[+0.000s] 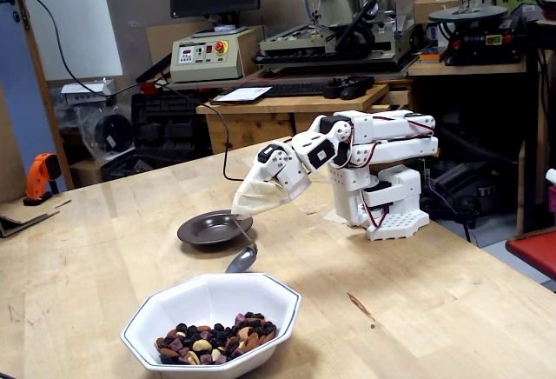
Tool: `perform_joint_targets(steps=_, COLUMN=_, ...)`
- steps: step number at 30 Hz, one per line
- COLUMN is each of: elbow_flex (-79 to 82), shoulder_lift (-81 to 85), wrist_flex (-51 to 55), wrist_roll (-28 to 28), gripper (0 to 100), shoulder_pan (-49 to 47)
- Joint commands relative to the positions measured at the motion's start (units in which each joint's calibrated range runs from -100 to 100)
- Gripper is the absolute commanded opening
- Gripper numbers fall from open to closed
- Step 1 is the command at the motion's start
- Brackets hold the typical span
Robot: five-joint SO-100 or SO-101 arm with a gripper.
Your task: Use spoon to transfer food from the white bowl to brown plate
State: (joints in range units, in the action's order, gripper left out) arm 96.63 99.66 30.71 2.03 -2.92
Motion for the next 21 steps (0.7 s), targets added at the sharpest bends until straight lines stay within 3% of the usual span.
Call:
perform_joint_targets(steps=1, elbow_flex=-0.35, shoulder_lift=-0.34, wrist_flex=0.20, wrist_roll=-0.10, gripper=4, shoulder_pan=0.10)
perform_joint_targets(steps=21, elbow_flex=-0.35, shoulder_lift=-0.34, wrist_flex=0.20, wrist_roll=0.15, gripper=4, shoulder_pan=-0.27)
